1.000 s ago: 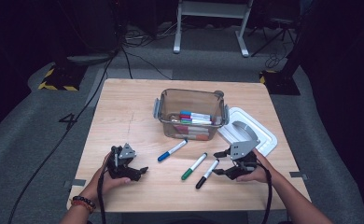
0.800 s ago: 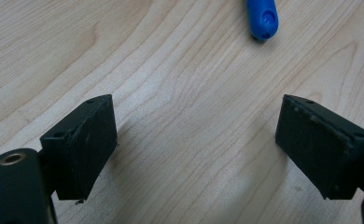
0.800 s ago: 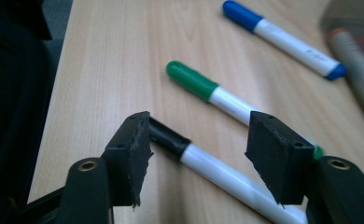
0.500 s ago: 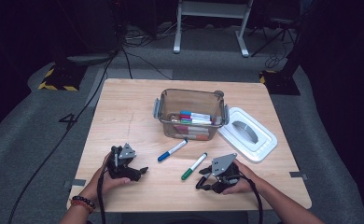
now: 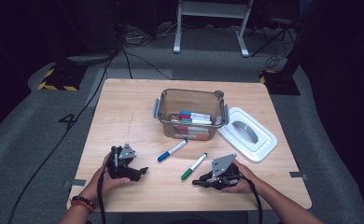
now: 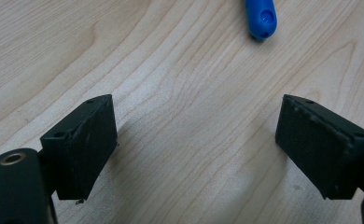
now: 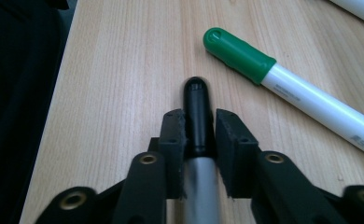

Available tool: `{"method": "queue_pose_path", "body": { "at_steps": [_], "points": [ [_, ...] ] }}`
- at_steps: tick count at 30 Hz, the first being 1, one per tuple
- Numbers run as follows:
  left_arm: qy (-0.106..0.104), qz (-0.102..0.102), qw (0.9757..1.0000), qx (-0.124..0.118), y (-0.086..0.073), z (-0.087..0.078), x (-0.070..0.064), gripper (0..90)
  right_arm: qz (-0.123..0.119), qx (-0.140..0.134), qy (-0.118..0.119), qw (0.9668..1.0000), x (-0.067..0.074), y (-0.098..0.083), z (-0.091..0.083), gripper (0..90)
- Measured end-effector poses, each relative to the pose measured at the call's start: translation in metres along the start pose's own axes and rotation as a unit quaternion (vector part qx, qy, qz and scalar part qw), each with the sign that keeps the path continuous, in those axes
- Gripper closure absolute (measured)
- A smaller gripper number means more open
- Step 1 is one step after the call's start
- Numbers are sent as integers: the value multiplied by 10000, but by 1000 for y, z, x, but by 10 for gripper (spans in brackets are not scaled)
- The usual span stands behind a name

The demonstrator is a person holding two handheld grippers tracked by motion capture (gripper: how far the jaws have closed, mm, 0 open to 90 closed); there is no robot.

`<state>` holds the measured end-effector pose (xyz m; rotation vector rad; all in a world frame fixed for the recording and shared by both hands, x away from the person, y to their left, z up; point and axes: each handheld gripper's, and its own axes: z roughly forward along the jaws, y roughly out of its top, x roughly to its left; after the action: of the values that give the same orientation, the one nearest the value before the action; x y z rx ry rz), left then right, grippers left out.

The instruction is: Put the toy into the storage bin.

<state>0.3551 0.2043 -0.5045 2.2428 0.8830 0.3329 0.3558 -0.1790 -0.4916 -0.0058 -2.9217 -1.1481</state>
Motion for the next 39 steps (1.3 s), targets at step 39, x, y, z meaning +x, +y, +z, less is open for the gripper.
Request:
{"method": "queue_pose_path", "body": {
  "at_steps": [39],
  "points": [
    [2, 14, 10000, 4, 0, 0, 0, 130, 338, -1269, -1210, 9839, -18, 1, -89, 746]
  ]
}}
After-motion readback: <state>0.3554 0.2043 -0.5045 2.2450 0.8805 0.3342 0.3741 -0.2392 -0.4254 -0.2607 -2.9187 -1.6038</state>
